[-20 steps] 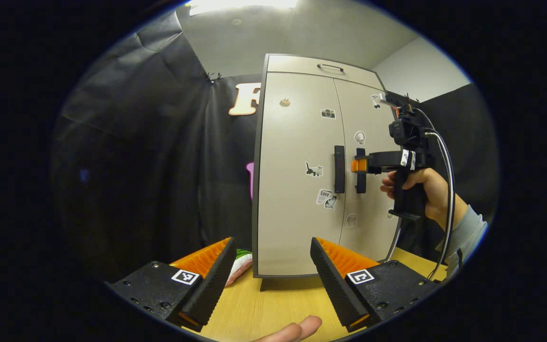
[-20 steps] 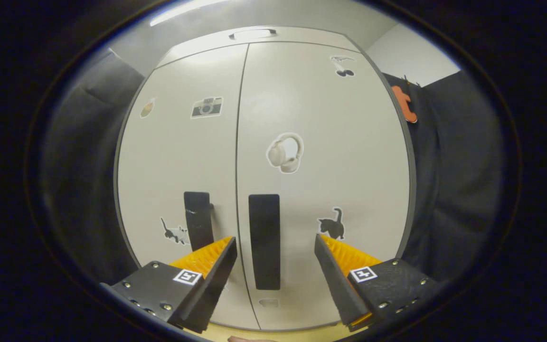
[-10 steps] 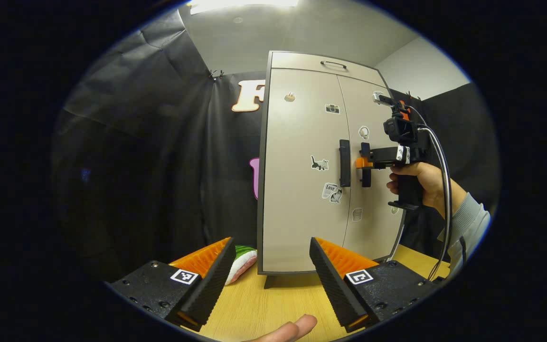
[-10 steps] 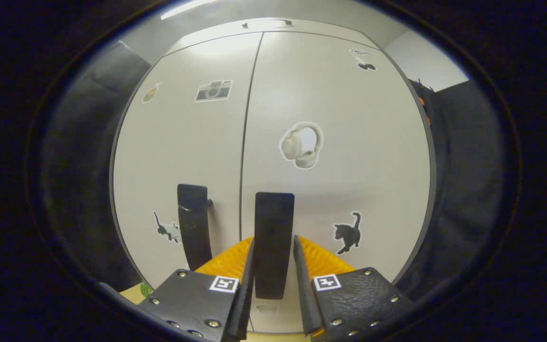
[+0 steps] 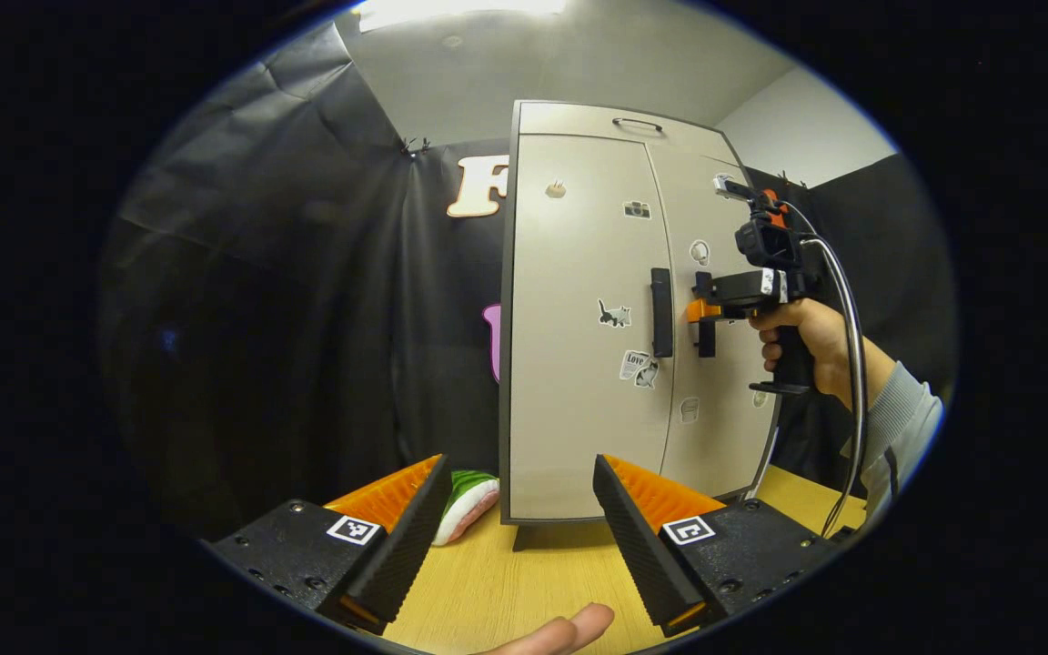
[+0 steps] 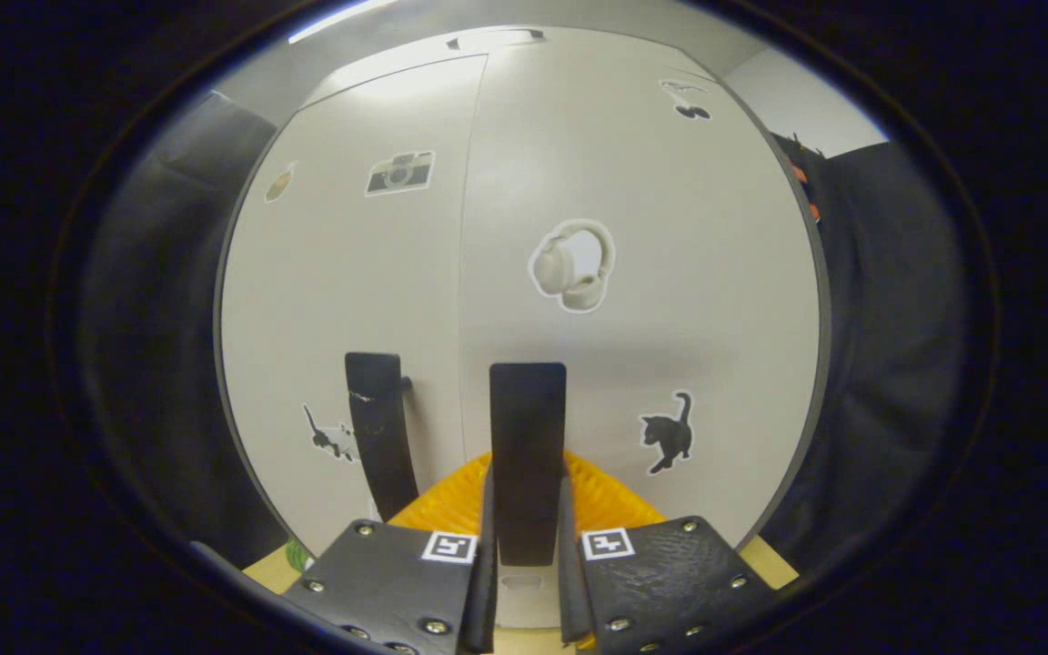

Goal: Open the right door of the double-door shoe cabinet with the right hand, and open the left door with the left hand.

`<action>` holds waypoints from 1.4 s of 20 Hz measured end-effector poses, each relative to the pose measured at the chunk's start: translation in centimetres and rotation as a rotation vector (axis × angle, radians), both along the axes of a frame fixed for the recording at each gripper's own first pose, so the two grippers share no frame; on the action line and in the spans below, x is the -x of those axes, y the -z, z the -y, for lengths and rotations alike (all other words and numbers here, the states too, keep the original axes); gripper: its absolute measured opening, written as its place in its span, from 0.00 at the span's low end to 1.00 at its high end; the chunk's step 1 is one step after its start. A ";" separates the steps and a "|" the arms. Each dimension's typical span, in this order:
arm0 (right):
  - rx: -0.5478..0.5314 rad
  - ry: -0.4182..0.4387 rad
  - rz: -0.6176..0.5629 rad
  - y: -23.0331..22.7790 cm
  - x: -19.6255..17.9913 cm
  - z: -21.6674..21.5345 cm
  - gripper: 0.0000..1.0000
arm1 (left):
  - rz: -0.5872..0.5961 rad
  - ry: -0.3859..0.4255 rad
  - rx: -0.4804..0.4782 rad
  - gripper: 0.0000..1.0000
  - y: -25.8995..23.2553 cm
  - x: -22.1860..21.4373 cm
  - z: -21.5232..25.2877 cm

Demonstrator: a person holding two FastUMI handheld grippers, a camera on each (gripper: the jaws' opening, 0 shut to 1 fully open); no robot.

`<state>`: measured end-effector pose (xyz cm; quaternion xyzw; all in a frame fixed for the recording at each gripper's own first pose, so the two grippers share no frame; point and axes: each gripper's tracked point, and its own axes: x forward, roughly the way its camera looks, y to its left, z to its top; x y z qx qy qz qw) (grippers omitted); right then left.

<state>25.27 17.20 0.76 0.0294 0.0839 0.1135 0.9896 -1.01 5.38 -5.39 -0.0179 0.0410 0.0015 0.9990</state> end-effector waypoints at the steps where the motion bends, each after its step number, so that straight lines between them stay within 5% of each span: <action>1: 0.009 -0.016 -0.002 0.2 0.4 0.1 0.28 | 0.002 0.004 -0.001 0.97 0.0 0.0 0.3; 6: 0.004 -0.080 -0.003 0.9 2.3 0.8 0.28 | 0.012 0.033 -0.009 0.97 -0.7 0.6 1.9; 7: -0.002 -0.092 -0.004 1.3 1.6 0.5 0.21 | 0.016 0.036 -0.015 0.97 -0.9 0.7 2.1; 22: -0.013 -0.061 -0.038 1.2 0.8 -0.1 0.21 | 0.031 0.010 0.014 0.98 -0.3 0.4 0.4; 28: -0.016 -0.056 -0.035 1.6 -0.4 -0.3 0.35 | 0.009 0.008 0.023 0.97 0.5 -0.1 0.1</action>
